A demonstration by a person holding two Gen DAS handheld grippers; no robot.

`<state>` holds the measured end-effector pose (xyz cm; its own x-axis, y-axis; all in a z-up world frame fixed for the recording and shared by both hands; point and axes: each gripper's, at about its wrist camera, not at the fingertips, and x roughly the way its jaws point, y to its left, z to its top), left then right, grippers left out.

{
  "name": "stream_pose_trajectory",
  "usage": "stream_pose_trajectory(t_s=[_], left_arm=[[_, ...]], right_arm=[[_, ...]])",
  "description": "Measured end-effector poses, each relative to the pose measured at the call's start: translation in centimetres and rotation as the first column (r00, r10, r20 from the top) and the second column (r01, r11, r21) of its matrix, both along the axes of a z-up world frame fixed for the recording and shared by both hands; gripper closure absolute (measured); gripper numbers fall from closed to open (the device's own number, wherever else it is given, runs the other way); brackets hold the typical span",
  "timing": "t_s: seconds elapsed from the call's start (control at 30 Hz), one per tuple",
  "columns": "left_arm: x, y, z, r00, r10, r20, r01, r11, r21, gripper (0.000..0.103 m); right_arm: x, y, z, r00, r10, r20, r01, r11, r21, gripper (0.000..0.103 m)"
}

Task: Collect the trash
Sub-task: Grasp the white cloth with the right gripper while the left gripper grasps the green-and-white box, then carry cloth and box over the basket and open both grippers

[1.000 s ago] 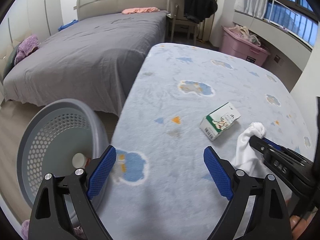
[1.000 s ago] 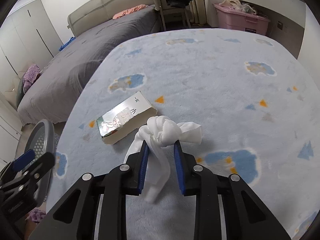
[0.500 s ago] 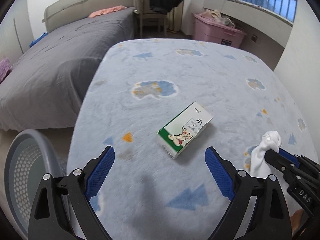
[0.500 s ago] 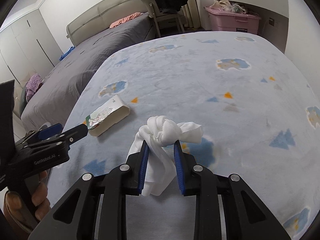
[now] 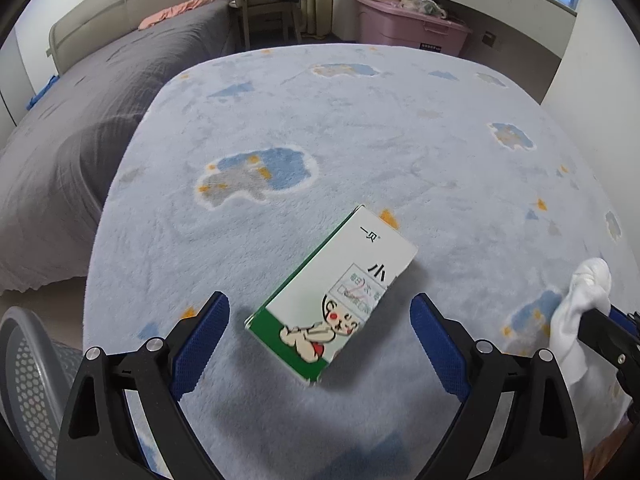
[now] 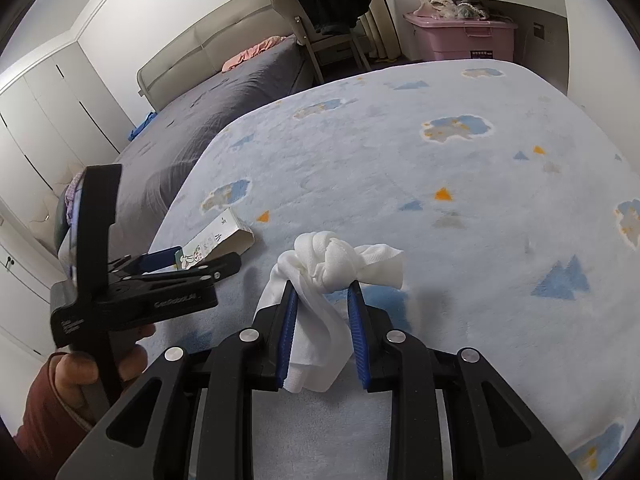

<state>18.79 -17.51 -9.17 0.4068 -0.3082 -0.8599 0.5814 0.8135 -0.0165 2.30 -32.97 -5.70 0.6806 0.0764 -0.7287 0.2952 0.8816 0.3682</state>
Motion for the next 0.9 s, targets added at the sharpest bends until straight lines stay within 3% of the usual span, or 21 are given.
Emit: stream_pose_trajectory(t_s=[0.23,0.57,0.9], left_arm=[[0.3,0.0,0.1,1.0,0.006,-0.018,-0.006,0.999,-0.036,0.053],[-2.2,2.3,1.6,0.993,0.11,0.029,-0.108,0.993,-0.056,0.057],[-5.6,8.3,5.1,0.963,0.242,0.116,-0.233,0.969,-0.085,0.057]], right_arm=[[0.0,0.1,0.0,1.0,0.011,0.003,-0.011,1.0,0.008,0.078],[0.2,0.8,0.2,1.0,0.025,0.0,-0.025,1.0,-0.002,0.078],[0.5,4.7,1.7,0.995,0.1,0.008,-0.1,0.994,-0.037,0.078]])
